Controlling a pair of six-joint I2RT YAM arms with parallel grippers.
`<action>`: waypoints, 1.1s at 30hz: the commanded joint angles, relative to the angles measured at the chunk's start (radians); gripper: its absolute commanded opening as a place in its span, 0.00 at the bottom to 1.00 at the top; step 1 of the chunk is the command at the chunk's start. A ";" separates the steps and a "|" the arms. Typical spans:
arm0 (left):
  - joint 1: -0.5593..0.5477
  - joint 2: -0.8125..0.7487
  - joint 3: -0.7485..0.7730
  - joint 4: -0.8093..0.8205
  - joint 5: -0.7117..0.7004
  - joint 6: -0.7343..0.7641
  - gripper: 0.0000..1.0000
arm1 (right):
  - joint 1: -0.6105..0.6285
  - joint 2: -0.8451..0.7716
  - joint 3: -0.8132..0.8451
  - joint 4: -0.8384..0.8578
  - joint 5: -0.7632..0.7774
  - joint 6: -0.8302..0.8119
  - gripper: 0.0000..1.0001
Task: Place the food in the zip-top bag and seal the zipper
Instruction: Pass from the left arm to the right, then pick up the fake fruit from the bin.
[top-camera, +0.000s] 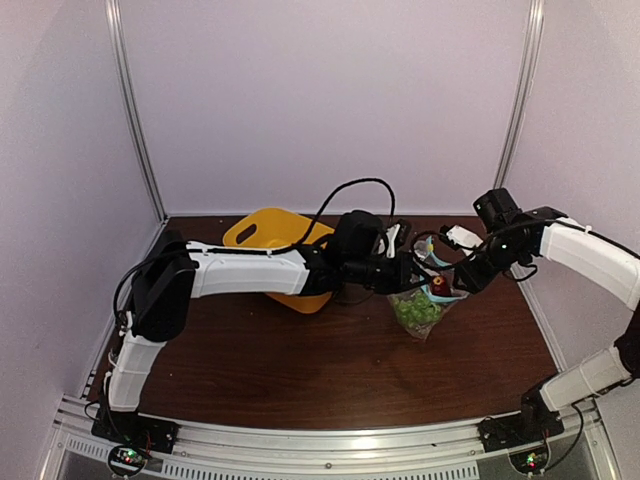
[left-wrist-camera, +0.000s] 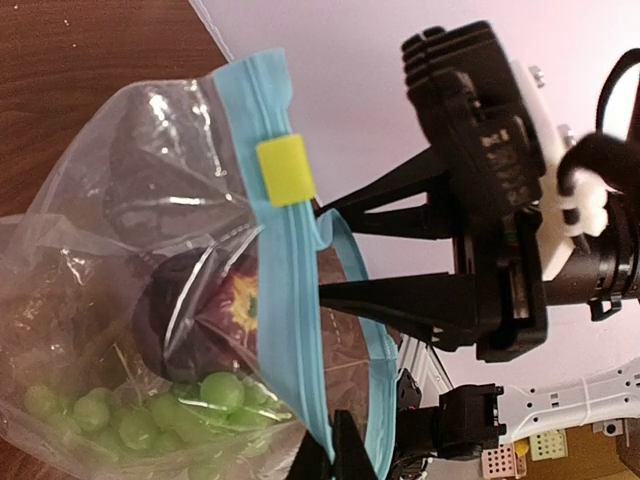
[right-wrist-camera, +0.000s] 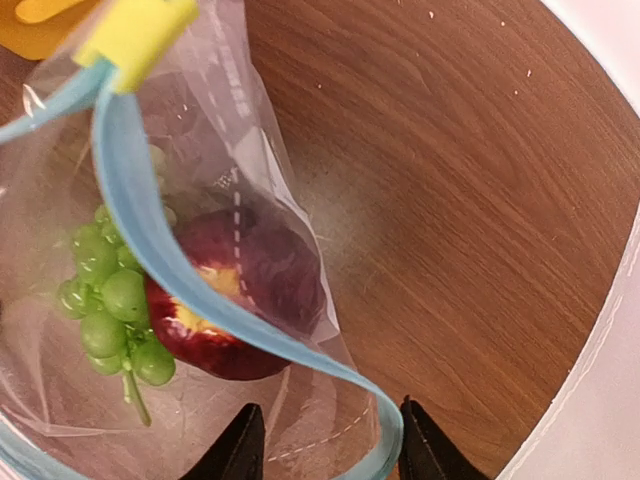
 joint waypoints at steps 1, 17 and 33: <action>0.006 -0.059 -0.019 0.063 0.015 0.014 0.00 | -0.006 0.004 -0.015 0.042 0.078 0.022 0.39; 0.064 -0.186 0.018 -0.229 -0.099 0.295 0.61 | -0.015 -0.081 0.145 -0.009 0.076 -0.013 0.00; 0.279 -0.161 0.093 -0.736 -0.337 0.600 0.91 | 0.001 0.044 0.206 -0.097 -0.129 0.029 0.00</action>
